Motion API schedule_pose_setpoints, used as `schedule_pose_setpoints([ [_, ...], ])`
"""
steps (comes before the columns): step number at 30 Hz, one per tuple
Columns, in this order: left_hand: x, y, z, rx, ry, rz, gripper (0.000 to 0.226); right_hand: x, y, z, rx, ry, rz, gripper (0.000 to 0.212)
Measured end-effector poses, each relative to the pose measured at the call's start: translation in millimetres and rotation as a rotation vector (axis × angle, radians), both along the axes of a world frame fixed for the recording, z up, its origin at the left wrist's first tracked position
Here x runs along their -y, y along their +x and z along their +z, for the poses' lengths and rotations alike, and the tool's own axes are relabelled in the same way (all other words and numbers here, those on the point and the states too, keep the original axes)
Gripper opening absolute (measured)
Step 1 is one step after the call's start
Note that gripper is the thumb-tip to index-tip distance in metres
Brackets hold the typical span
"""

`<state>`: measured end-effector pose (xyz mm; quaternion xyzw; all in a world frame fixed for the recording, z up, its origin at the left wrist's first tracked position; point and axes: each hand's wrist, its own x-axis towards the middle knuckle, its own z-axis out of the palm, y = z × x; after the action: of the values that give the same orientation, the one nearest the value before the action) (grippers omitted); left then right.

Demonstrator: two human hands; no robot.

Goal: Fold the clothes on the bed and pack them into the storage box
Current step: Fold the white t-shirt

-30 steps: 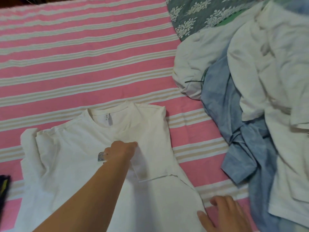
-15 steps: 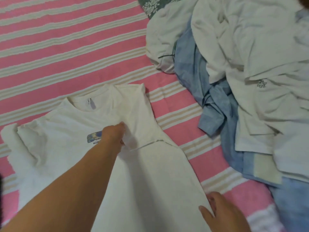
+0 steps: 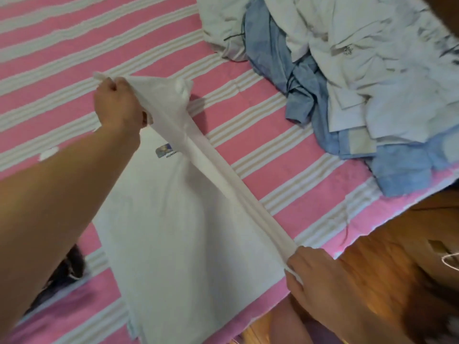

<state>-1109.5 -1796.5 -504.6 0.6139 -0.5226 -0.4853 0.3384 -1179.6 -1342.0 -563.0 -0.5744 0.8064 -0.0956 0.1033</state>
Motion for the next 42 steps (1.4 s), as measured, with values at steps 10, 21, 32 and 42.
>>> schedule_pose_setpoints([
  [10, 17, 88, -100, -0.078, 0.446, 0.025, 0.012, 19, 88, -84, 0.110, 0.213, 0.091, 0.020],
  [21, 3, 120, -85, -0.179, 0.485, 0.089, 0.022, 60, 47, -24, 0.340, 0.548, 0.271, 0.061],
  [32, 5, 131, -133, -0.139, 0.299, 0.146, 0.031, 418, -111, -41, 0.072, 0.309, 0.319, 0.057],
  [42, -40, 104, -128, -0.245, 0.210, 0.630, 0.032, 585, -126, -96, 0.155, 0.210, 0.639, 0.026],
])
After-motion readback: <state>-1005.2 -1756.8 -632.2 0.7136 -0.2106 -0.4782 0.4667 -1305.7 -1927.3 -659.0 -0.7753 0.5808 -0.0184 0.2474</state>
